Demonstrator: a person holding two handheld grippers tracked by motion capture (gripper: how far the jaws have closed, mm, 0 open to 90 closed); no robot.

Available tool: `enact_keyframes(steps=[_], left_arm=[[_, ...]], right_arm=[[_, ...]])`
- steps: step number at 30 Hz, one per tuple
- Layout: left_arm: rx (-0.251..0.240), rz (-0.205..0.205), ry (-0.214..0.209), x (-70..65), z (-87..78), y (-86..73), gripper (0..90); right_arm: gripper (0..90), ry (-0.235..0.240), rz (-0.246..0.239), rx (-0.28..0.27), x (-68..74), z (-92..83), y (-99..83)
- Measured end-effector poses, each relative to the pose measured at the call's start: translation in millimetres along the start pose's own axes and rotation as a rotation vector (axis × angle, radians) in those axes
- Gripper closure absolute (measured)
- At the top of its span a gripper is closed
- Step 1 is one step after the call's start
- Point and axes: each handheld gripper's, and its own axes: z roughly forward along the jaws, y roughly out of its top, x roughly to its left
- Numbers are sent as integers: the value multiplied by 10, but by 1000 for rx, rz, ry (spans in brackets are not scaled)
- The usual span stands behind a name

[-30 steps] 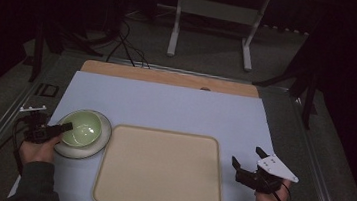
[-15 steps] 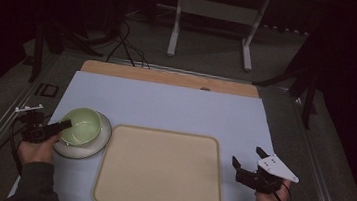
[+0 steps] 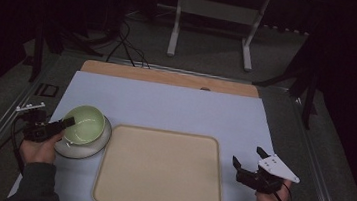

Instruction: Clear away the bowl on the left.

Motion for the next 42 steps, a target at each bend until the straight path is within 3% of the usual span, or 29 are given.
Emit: enact_keyframes(steps=[8,15,21,34,42], left_arm=[[-4,39,-20,-132,-4,13,807],[-12,31,-52,-196,3,11,806],[-12,48,-64,-266,6,13,806],[13,98,-90,-480,84,-9,806],[20,108,-120,-579,122,-28,806]], right_arm=[[135,0,1,-1,-5,-5,0],[135,1,2,-1,-7,-6,0],[135,0,2,-1,-8,-7,0],[135,-1,5,-2,-9,-11,-1],[135,-1,6,-3,-12,-13,-2]])
